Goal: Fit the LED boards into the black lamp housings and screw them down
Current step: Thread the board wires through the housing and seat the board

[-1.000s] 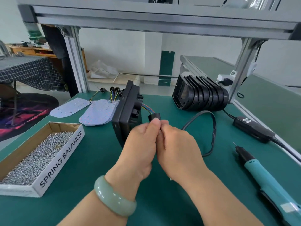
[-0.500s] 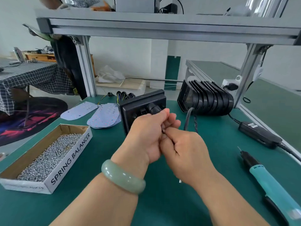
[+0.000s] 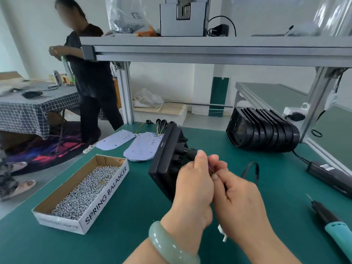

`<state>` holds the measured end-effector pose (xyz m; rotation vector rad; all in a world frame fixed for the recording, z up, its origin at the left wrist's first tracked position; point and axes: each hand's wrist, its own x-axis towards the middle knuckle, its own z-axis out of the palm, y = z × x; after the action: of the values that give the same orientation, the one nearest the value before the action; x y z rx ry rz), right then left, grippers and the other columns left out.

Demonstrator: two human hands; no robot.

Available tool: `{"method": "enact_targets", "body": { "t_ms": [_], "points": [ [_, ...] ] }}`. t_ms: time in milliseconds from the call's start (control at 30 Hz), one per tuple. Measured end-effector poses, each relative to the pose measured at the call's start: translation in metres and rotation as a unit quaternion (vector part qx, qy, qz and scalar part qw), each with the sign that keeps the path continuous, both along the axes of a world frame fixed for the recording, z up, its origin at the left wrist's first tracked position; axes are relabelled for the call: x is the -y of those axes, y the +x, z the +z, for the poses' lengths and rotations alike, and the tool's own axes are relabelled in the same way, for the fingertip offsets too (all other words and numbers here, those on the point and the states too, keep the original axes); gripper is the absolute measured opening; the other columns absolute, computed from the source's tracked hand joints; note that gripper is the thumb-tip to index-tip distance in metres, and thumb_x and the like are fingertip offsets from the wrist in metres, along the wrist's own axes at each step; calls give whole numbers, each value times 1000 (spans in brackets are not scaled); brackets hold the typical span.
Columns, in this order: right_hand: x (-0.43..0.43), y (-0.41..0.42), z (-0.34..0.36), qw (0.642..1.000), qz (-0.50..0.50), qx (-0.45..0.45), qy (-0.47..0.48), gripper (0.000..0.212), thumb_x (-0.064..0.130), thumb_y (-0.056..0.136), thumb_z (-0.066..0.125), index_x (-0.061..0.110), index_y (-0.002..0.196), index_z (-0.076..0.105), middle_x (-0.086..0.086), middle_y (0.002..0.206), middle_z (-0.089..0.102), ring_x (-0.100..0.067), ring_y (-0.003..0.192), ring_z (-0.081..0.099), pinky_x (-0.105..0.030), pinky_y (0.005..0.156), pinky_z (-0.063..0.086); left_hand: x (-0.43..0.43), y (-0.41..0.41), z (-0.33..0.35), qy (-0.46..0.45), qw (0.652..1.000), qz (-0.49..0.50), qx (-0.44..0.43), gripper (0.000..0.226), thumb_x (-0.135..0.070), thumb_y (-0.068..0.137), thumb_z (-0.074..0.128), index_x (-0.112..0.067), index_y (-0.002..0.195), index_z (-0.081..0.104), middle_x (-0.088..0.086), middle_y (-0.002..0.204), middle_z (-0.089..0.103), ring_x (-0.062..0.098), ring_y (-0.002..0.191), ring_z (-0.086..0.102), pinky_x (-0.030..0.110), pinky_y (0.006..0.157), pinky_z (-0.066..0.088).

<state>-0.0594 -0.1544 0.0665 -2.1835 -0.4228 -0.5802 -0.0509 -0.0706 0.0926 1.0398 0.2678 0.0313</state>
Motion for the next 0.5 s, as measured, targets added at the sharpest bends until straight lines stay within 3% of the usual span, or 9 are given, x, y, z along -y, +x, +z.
{"method": "enact_targets", "body": {
  "t_ms": [133, 267, 333, 433, 500],
  "points": [
    [1, 4, 4, 997, 27, 30, -72, 35, 53, 77, 24, 31, 53, 36, 7, 45, 40, -18, 47, 39, -29, 44, 29, -8, 18, 18, -90, 993, -39, -68, 46, -34, 101, 45, -11, 63, 55, 4, 51, 59, 23, 52, 65, 28, 57, 52],
    [8, 5, 10, 992, 48, 66, -97, 32, 43, 80, 34, 32, 52, 25, 7, 41, 30, -21, 48, 35, -23, 41, 23, -12, 31, 29, -75, 995, -18, -60, 39, -24, 101, 48, -5, 68, 54, 1, 45, 53, 16, 47, 55, 27, 51, 57],
    [12, 4, 9, 990, 62, 84, -92, 33, 37, 81, 38, 32, 54, 19, 7, 42, 24, -21, 49, 34, -22, 41, 21, -12, 34, 29, -55, 997, -21, -44, 34, -23, 100, 49, -4, 72, 54, -1, 44, 54, 13, 41, 54, 31, 59, 59],
    [21, 4, 1, 993, 57, 73, -71, 34, 40, 81, 37, 30, 53, 20, 5, 42, 25, -18, 46, 31, -27, 41, 21, -12, 30, 18, 57, 995, -78, -18, 36, -35, 100, 45, -12, 77, 59, -5, 51, 62, 11, 51, 64, 41, 89, 49],
    [23, 5, -6, 998, 40, 20, -50, 40, 52, 84, 31, 26, 53, 31, 5, 45, 36, -16, 46, 35, -30, 44, 27, -15, 26, 11, 174, 979, -102, -4, 38, -42, 99, 40, -18, 82, 63, -7, 65, 70, 12, 70, 66, 39, 90, 48]
  ]
}}
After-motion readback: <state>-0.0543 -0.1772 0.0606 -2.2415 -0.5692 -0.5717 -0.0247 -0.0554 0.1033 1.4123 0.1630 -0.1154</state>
